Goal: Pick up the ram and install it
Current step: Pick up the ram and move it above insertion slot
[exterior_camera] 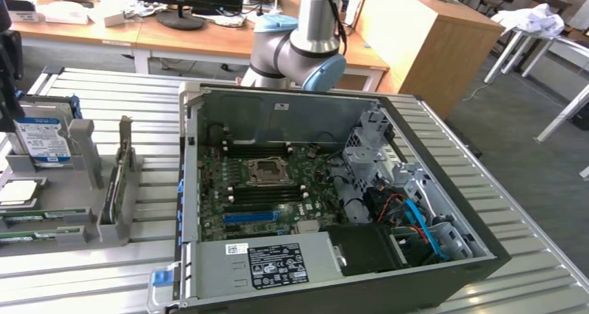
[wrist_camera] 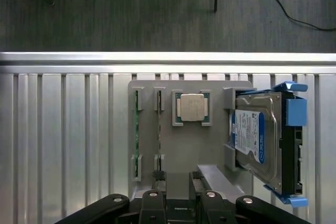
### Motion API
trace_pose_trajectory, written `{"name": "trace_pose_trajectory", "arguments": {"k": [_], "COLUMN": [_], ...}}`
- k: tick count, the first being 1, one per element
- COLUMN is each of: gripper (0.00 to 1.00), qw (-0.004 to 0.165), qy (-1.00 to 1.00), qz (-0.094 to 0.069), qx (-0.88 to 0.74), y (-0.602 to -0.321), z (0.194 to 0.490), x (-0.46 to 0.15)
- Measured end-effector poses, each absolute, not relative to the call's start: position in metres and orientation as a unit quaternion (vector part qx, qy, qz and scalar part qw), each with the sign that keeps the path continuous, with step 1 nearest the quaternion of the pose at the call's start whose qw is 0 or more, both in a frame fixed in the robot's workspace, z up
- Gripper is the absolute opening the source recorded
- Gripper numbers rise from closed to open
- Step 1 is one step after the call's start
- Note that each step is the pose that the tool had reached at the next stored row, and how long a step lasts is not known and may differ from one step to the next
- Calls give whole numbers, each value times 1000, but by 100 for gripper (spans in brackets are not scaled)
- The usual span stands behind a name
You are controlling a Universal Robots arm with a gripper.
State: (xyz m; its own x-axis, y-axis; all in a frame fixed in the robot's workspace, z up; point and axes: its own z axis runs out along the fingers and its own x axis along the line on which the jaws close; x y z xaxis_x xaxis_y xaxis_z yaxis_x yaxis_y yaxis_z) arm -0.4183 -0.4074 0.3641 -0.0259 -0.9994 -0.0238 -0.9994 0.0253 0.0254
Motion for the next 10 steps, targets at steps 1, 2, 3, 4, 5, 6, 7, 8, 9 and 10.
{"name": "trace_pose_trajectory", "arguments": {"k": [1,2,3,4,5,6,7,8,9,10], "gripper": [31,31,31,31,31,31,31,31,31,31], "qw": [0,0,0,0,0,0,0,0,0,0], "qy": [-716,-716,-716,-716,-716,-716,-716,-716,-716,-716], "qz": [-17,-17,-17,-17,-17,-17,-17,-17,-17,-17], "qx": [698,698,698,698,698,698,698,698,698,698], "y": [-407,-407,-407,-407,-407,-407,-407,-407,-407,-407], "z": [363,362,361,360,359,357,356,355,354,353], "x": [-418,-418,-418,-418,-418,-418,-418,-418,-418,-418]}}
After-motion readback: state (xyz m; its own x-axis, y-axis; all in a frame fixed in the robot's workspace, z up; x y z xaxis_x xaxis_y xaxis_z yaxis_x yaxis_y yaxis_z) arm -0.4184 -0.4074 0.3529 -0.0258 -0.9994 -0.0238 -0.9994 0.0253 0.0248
